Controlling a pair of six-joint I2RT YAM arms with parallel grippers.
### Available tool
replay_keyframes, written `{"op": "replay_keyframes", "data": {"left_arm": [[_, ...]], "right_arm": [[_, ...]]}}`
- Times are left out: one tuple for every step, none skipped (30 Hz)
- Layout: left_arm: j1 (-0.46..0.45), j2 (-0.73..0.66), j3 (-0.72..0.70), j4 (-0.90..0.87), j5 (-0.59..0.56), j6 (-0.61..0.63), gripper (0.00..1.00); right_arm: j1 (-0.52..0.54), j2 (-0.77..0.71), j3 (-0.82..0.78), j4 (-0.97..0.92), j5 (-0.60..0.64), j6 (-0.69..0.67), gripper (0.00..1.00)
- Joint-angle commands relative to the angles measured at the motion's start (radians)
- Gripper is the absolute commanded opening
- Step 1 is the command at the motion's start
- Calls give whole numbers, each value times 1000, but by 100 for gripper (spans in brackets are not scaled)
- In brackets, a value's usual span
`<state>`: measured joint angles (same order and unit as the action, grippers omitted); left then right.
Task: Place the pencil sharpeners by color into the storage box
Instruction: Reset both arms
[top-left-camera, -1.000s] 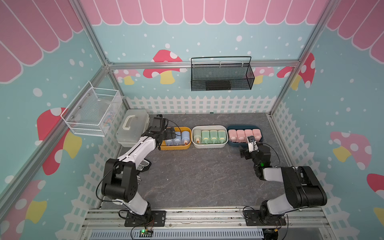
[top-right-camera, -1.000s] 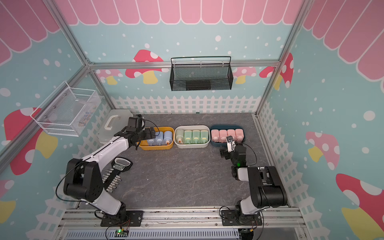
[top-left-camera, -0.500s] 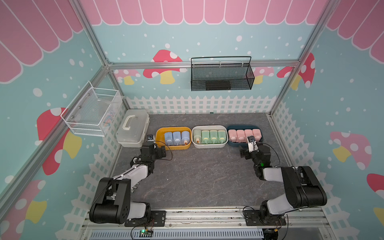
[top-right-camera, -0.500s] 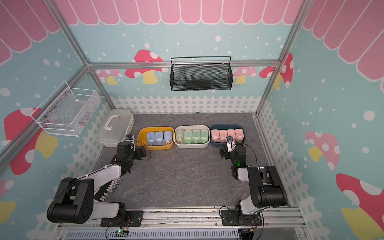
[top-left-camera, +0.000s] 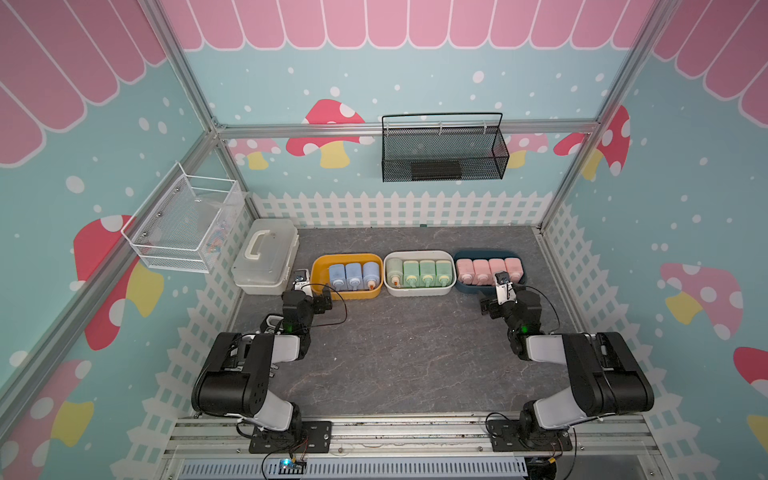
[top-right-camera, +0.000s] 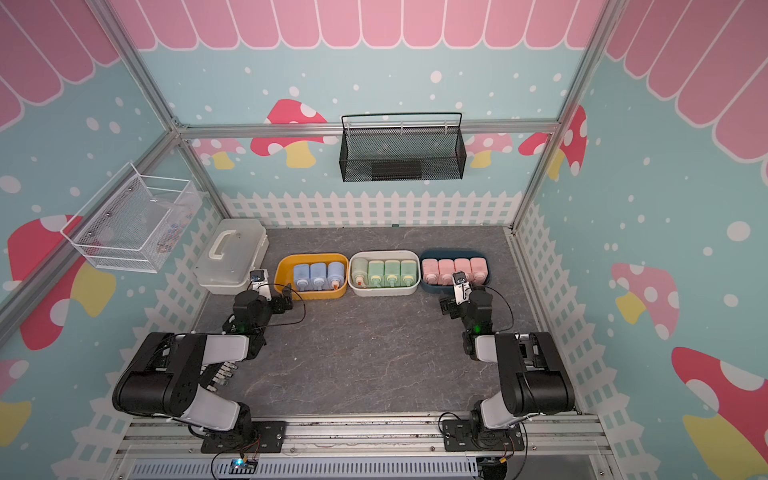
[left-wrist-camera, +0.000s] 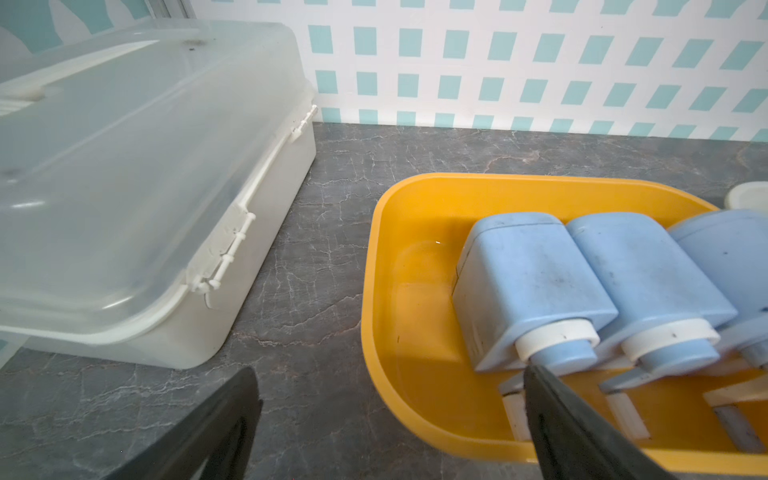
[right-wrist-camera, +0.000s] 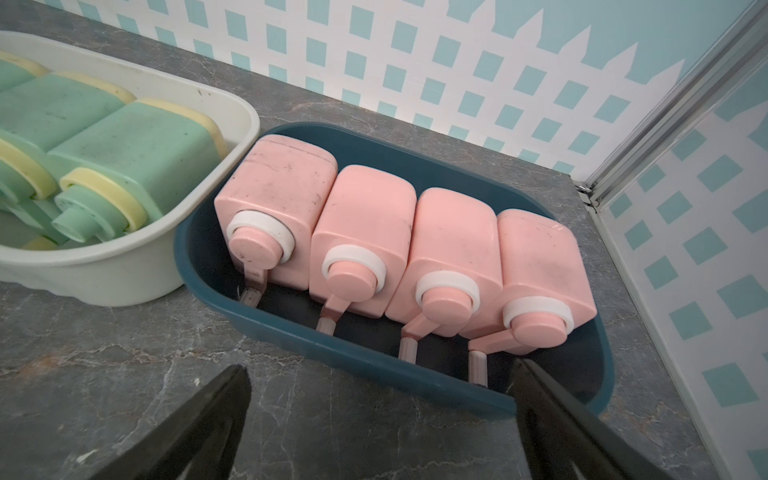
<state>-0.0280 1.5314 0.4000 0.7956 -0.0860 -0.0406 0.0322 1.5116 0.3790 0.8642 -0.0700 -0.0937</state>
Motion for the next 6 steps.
{"op": "replay_keyframes", "data": {"left_arm": [[11,-1,10,37,-11,-7,99],[11,-5,14,21,-9,-7,99],[12,11,4,72,-12,-6,99],[13,3,7,48,-12,-7,99],[13,-7,12,19,-8,-8,99],[12,4,6,55,-12,-6,99]], "right_arm": [[-6,11,2,2,-8,-2,99],[-9,13,6,-5,-13,3,99],[-11,10,7,-7,-16,3,99],[-11,8,5,-7,-16,5,99],[-12,6,4,-4,-16,2,99],[-12,4,0,0,-14,2,99]]}}
